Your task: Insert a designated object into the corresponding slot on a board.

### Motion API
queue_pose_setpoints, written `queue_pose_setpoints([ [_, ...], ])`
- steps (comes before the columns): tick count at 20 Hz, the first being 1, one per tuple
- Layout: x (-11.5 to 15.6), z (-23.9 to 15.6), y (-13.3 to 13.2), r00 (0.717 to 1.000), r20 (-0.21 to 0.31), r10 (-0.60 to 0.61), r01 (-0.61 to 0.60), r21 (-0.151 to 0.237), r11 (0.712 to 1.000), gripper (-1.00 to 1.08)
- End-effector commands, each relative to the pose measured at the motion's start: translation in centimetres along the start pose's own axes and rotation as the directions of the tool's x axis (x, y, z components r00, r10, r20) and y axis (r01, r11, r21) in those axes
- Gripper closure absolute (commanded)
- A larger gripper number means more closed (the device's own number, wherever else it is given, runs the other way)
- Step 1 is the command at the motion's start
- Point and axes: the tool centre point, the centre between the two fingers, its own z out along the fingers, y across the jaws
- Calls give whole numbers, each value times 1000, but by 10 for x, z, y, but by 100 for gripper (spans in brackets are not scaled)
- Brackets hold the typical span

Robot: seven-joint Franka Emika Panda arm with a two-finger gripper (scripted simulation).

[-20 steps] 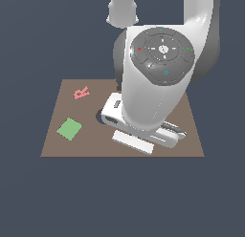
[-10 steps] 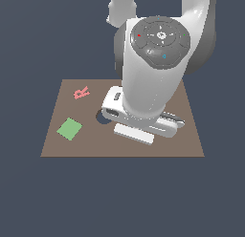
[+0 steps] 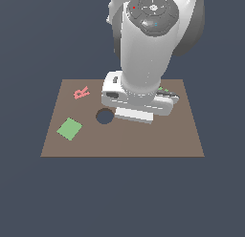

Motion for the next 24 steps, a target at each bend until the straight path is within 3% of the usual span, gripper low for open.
queue_pose_setpoints([
  [1,-17,-1,6,999,-1,-45,45,0,999,108],
  [13,-74,-5,36,978,0,-209,209,0,978,108],
  [24,-87,-6,47,968,0,-252,252,0,968,108],
])
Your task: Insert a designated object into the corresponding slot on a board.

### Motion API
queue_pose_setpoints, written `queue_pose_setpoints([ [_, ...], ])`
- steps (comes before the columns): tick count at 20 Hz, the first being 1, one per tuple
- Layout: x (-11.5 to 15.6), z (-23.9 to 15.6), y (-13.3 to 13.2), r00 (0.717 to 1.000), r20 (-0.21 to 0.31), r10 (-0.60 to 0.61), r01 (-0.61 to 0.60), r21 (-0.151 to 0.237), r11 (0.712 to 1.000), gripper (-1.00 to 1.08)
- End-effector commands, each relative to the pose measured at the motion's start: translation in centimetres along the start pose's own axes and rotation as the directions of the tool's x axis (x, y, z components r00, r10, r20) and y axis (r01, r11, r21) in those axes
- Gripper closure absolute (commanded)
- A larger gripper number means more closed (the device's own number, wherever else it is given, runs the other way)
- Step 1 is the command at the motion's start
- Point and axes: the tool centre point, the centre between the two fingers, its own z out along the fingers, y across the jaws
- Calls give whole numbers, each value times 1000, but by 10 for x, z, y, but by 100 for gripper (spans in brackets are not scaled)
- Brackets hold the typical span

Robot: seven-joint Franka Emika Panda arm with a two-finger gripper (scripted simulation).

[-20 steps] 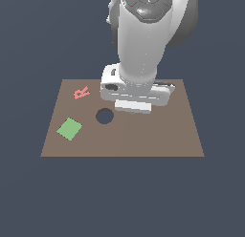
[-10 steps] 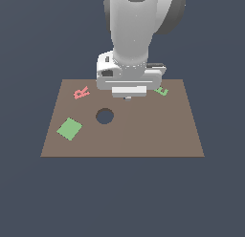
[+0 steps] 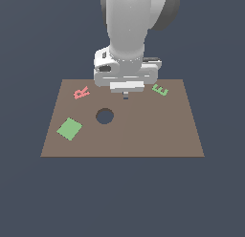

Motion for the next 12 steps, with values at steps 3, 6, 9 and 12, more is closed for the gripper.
queue_pose_setpoints([
  [3,2,0,0,1000,-1,2,-2,0,1000,108],
  [6,1,1,0,1000,-1,2,-2,0,1000,108],
  [9,1,7,0,1000,-1,2,-2,0,1000,108],
  [12,1,10,0,1000,0,3,-3,0,1000,108],
])
